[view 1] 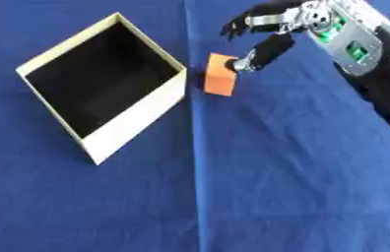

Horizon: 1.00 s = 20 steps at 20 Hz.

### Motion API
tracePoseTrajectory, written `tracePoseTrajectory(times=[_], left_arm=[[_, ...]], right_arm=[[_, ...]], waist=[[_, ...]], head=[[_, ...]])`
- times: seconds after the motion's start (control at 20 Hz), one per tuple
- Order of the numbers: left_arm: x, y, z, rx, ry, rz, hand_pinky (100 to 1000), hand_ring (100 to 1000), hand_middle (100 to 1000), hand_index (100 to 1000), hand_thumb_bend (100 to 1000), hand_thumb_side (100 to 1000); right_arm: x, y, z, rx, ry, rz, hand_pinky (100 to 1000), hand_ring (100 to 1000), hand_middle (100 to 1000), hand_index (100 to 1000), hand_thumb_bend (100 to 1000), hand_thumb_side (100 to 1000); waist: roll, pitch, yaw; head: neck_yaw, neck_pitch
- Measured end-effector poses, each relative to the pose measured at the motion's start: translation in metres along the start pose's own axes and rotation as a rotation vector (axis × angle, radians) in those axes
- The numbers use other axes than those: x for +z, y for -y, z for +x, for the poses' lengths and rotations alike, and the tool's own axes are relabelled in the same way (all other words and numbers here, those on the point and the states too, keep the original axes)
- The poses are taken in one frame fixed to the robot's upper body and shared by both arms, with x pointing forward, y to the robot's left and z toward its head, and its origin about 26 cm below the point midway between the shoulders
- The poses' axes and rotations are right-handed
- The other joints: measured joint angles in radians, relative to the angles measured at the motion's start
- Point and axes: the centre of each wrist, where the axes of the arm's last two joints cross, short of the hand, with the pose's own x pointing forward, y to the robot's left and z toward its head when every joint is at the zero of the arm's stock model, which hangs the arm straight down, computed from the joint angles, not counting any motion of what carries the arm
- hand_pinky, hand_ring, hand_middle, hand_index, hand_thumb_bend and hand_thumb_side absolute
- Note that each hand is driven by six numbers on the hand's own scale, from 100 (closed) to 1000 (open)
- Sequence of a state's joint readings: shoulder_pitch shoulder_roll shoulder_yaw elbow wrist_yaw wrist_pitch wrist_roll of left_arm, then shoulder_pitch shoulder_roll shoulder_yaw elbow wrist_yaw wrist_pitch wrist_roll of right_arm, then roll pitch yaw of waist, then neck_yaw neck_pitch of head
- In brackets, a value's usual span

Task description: Pick up objects on the table and place them in the box.

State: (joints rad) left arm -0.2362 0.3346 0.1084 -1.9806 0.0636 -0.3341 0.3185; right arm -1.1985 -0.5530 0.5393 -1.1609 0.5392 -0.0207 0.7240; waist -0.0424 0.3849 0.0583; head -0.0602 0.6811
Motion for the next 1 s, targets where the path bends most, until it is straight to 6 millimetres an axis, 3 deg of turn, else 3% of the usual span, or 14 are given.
tracePoseTrajectory(times=[0.2, 0.4, 1.0], left_arm=[[0.0, 0.0, 0.0, -0.002, 0.0, -0.001, 407, 525, 592, 686, 100, 642], [0.0, 0.0, 0.0, -0.002, 0.0, -0.001, 408, 525, 592, 684, 100, 642], [0.0, 0.0, 0.0, -0.002, -0.001, -0.008, 407, 525, 592, 683, 100, 642]], right_arm=[[0.015, 0.014, 0.011, 0.024, 0.053, -0.033, 913, 928, 854, 982, 176, 640], [0.027, 0.021, 0.025, 0.02, 0.087, -0.044, 915, 934, 860, 982, 210, 658], [0.018, 0.005, 0.039, 0.033, 0.047, 0.031, 923, 954, 883, 989, 350, 666]], waist=[[0.0, -0.01, -0.009], [-0.002, -0.012, -0.009], [-0.001, -0.011, 0.004]], head=[[0.0, 0.004], [-0.004, 0.004], [-0.013, 0.004]])
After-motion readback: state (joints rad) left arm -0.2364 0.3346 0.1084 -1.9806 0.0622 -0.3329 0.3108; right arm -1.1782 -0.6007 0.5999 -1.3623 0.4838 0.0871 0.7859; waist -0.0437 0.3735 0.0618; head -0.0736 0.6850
